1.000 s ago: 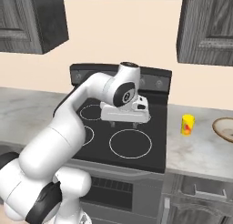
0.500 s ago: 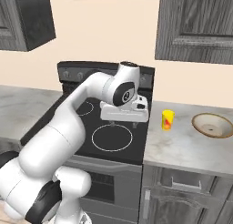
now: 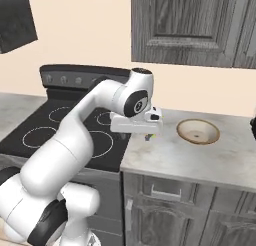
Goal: Pick the cup and bowl from the counter and place them on the counter next to the sink.
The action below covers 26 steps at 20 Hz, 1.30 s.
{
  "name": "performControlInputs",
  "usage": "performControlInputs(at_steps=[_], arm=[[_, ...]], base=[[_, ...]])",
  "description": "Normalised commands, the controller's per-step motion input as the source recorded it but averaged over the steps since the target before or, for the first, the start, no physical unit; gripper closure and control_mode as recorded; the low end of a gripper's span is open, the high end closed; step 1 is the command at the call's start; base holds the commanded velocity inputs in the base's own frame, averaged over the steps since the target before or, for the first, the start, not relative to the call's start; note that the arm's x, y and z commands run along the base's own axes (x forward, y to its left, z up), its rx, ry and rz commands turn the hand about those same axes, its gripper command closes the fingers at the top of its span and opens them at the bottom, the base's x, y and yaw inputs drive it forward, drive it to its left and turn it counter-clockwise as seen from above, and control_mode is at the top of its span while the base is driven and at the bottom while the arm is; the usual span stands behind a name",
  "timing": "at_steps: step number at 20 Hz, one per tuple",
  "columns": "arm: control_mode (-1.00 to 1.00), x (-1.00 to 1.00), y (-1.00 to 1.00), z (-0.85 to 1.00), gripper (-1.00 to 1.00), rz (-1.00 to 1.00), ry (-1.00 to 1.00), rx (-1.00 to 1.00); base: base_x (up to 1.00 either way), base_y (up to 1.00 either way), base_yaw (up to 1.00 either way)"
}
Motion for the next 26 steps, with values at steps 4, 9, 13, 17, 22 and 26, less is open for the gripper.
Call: performControlInputs(at_steps=[4, 9, 13, 17, 22, 26], arm=[[1.0, 0.0, 0.0, 0.0, -1.0, 0.0, 0.0, 0.0], [1.0, 0.0, 0.0, 0.0, -1.0, 0.0, 0.0, 0.0], [1.0, 0.0, 0.0, 0.0, -1.0, 0.0, 0.0, 0.0], [1.0, 0.0, 0.0, 0.0, -1.0, 0.0, 0.0, 0.0], [1.0, 0.0, 0.0, 0.0, -1.0, 0.0, 0.0, 0.0], [1.0, 0.0, 0.0, 0.0, -1.0, 0.0, 0.0, 0.0]], base=[[0.0, -0.69, 0.0], [0.0, -0.6, 0.0], [0.26, -0.42, 0.0], [0.45, -0.36, 0.0], [0.72, -0.26, 0.0], [0.54, -0.16, 0.0]])
